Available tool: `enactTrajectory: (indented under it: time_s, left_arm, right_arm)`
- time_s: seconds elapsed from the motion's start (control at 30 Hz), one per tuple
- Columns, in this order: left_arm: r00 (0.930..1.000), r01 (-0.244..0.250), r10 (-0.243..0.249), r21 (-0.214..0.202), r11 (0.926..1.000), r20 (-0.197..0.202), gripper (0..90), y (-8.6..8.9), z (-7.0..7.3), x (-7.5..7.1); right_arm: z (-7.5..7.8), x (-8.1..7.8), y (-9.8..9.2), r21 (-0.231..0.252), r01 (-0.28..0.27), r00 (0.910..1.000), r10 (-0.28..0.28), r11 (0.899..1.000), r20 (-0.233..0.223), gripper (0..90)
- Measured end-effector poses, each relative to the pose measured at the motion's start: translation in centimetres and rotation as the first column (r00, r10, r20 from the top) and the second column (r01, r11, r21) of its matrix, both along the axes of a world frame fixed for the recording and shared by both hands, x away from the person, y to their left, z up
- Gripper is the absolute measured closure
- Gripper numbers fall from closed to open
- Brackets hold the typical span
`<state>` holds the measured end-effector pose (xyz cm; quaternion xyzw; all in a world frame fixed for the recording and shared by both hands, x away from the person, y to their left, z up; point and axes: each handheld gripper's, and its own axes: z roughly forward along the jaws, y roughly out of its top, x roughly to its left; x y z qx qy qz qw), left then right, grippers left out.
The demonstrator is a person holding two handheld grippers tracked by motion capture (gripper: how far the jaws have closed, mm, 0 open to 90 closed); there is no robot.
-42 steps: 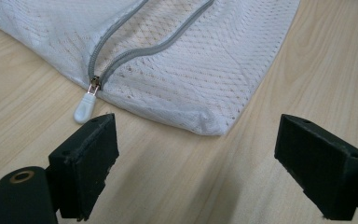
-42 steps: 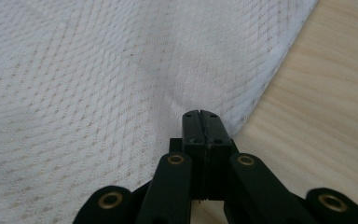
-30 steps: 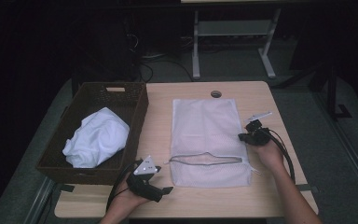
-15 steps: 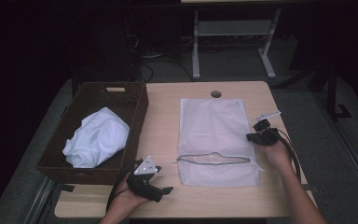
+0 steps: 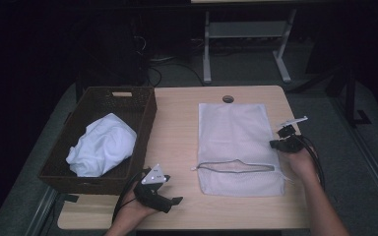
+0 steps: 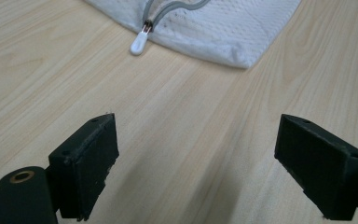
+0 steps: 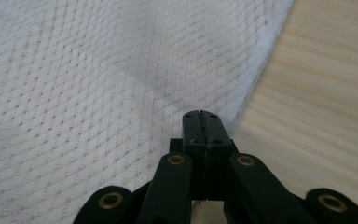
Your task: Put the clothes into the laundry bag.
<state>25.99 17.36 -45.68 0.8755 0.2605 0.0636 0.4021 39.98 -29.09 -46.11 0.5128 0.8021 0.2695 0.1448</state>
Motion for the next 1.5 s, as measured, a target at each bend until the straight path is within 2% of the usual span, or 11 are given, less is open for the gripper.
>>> enactTrajectory:
  time_s: [0.73, 0.97, 1.33, 1.5]
  left_arm:
    - [1.0, 0.001, -0.001, -0.003, 1.0, -0.005, 12.9, -0.1, -0.1, 0.0]
    - [1.0, 0.002, -0.002, -0.004, 1.0, -0.005, 12.9, -0.1, -0.1, 0.0]
    - [1.0, 0.001, -0.002, -0.005, 1.0, -0.008, 12.9, -0.1, -0.1, 0.0]
    - [1.0, 0.0, 0.0, -0.005, 1.0, -0.009, 12.9, -0.1, -0.1, 0.0]
  right_arm:
    - [0.0, -0.4, -4.2, -0.003, 0.113, 0.9937, -0.113, 0.994, 0.0, 89.7]
    - [0.0, -0.6, -5.7, -0.006, 0.158, 0.9874, -0.158, 0.987, -0.001, 89.7]
    - [0.0, -0.7, -7.1, -0.034, 0.188, 0.9822, -0.188, 0.982, 0.01, 89.7]
    - [0.0, -0.8, -8.0, -0.039, 0.215, 0.9766, -0.215, 0.976, 0.014, 89.7]
